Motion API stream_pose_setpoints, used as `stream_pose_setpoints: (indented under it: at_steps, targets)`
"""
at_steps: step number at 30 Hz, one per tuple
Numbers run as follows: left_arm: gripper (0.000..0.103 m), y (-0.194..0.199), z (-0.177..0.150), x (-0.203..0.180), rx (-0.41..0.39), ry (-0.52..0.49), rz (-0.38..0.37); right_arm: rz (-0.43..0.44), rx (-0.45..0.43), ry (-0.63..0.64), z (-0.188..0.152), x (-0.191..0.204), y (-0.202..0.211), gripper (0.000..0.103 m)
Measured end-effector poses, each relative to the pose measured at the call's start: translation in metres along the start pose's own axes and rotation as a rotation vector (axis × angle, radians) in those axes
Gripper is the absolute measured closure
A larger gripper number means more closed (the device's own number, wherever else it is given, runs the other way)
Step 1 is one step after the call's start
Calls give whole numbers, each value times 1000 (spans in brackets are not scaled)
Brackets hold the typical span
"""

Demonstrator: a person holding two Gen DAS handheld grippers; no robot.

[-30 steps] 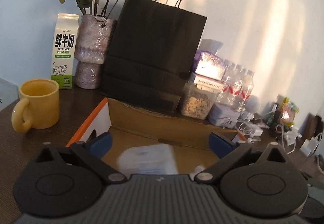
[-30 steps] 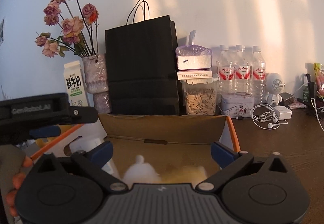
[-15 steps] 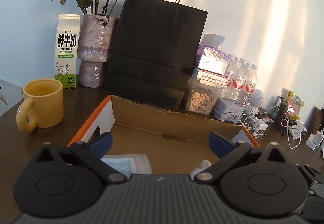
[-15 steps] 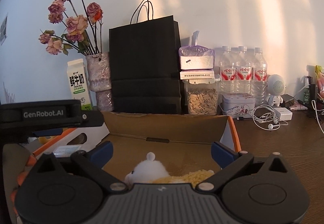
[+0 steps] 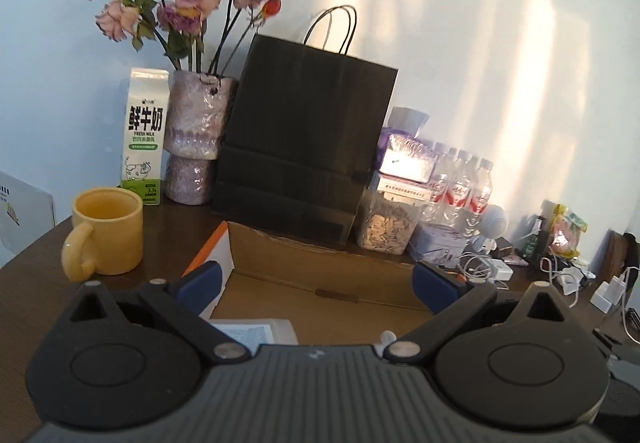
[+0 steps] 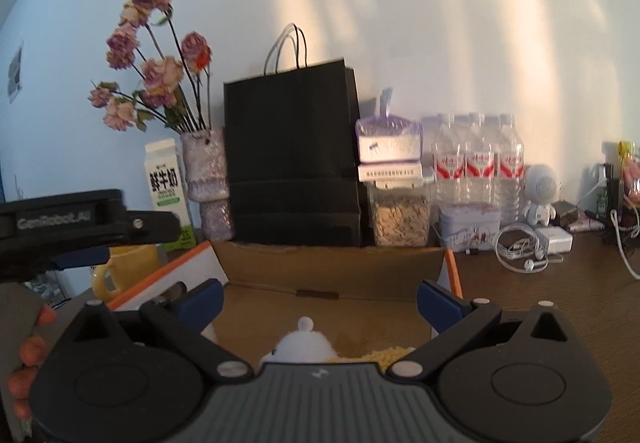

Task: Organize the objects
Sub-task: 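Lower both items into the red box and open both grippers, then move the left gripper to the clear plastic bag while the right gripper approaches the black cable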

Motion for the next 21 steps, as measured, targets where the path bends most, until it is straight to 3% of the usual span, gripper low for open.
stream_pose_setpoints:
  at_steps: [11, 21]
  targets:
    - [0, 68, 14, 14, -30, -40, 3, 1, -6, 57, 3, 9, 60, 0]
    - [0, 118, 5, 49, -19, -54, 53, -4, 60, 79, -29, 10, 113, 0]
Point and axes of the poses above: each gripper's, at about its wrist camera, not at the fingertips, and y roughly against the way its jaws point, x to its left, z to its top, the point moved 9 cm from there along -y, roughly the way its jaws point, and after that the axes turned 13 degrees about -x, right-handed, at the moved point
